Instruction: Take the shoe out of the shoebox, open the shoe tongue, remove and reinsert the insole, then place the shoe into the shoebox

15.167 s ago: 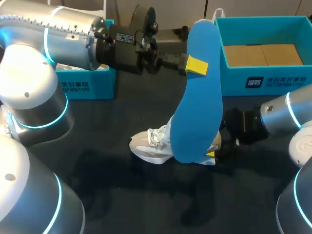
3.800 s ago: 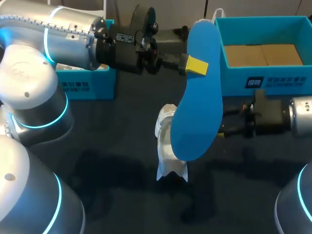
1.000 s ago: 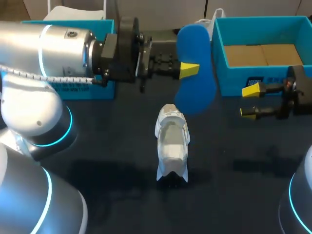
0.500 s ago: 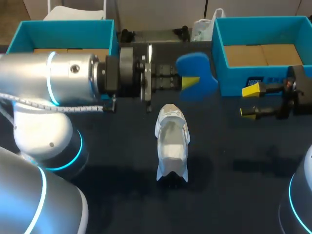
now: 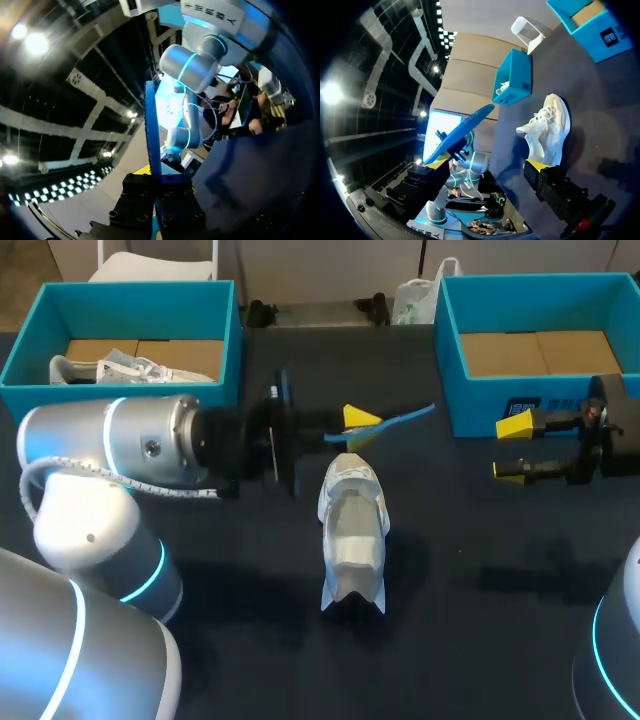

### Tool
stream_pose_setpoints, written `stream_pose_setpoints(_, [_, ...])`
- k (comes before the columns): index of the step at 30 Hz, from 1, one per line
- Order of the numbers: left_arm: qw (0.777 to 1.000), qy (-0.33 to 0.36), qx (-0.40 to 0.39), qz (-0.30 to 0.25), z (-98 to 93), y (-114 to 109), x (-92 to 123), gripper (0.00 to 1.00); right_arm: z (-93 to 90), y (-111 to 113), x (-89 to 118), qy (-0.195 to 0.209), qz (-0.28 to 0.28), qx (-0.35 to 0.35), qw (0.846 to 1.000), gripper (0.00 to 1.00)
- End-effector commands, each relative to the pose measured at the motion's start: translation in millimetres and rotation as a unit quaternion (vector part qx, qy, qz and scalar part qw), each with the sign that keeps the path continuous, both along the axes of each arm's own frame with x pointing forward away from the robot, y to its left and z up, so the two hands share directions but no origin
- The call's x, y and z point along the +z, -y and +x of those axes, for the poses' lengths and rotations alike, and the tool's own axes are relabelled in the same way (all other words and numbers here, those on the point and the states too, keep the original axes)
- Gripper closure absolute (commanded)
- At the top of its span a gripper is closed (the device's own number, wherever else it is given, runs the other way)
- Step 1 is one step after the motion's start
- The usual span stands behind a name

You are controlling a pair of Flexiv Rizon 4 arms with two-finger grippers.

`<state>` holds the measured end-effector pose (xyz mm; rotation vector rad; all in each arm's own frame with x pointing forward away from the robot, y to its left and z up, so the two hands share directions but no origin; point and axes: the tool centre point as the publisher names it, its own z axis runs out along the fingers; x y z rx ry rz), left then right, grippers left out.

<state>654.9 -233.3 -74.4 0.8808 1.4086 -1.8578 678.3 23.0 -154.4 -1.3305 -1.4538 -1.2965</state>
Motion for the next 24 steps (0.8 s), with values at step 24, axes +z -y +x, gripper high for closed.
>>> stream_pose_setpoints(24, [0.933,0.358,-0.034,-0.019,10.7,-5,-20,1.0,-0.5,-1,0,0.0,-0.001,-0.001,1.0,0.0])
